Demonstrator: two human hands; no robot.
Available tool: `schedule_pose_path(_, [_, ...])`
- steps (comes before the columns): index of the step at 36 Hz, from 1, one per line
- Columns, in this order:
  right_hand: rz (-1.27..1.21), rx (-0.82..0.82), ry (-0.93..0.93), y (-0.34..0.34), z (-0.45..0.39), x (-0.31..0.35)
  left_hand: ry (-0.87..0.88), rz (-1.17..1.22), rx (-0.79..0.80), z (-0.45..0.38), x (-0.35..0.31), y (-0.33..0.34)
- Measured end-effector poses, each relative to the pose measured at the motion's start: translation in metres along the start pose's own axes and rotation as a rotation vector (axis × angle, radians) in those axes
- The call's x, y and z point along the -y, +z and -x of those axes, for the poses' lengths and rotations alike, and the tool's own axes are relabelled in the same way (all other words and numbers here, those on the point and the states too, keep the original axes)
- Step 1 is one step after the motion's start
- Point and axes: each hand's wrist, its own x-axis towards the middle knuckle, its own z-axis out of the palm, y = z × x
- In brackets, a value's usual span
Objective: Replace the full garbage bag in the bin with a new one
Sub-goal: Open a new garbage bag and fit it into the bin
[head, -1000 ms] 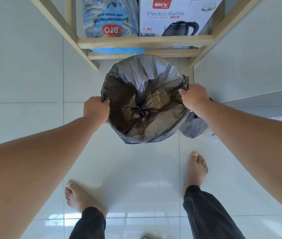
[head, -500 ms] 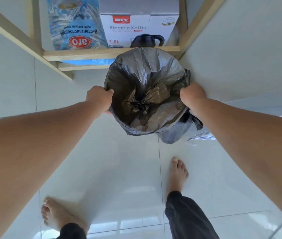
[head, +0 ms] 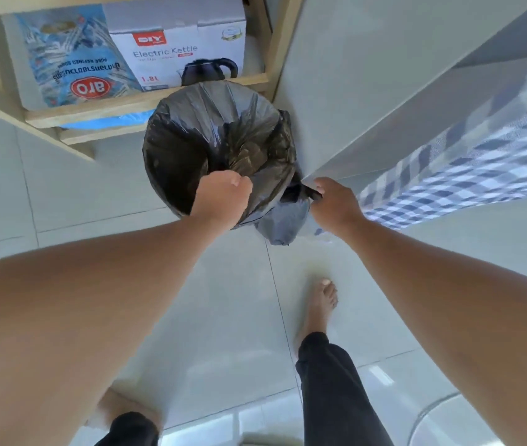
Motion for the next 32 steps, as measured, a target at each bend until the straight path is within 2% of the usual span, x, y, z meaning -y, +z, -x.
schedule_pose_path(3, [0.060, 0.054, 0.030, -0.003, -0.007, -0.013, -0.068, 0.092, 0.201, 0.000, -0.021, 0.030])
schedule_pose_path(5, [0.094, 0.085, 0.020, -0.001, -0.015, -0.020, -0.064, 0.065, 0.254, -0.004, -0.030, 0.051])
schedule_pose_path(10, [0.112, 0.130, -0.046, 0.006, -0.034, -0.032, -0.013, -0.250, 0.240, -0.010, -0.036, 0.094])
schedule_pose_path(12, [0.135, 0.122, -0.100, 0.011, -0.041, -0.036, -0.100, -0.327, 0.298, -0.010, -0.033, 0.116])
schedule_pose_path(14, [0.156, 0.134, -0.137, 0.017, -0.048, -0.041, -0.159, -0.369, 0.273, -0.012, -0.022, 0.136])
schedule_pose_path(19, [0.193, 0.177, -0.191, 0.030, -0.062, -0.057, -0.241, -0.318, 0.240, -0.029, 0.012, 0.154])
schedule_pose_path(24, [0.169, 0.132, -0.166, 0.034, -0.064, -0.057, -0.287, -0.147, 0.185, -0.035, 0.029, 0.155])
schedule_pose_path(30, [0.092, 0.130, -0.126, 0.019, -0.039, -0.043, -0.265, 0.026, 0.301, -0.006, 0.015, 0.127])
schedule_pose_path(32, [0.033, 0.178, -0.071, 0.006, -0.024, -0.031, -0.270, 0.089, 0.343, 0.006, 0.006, 0.110])
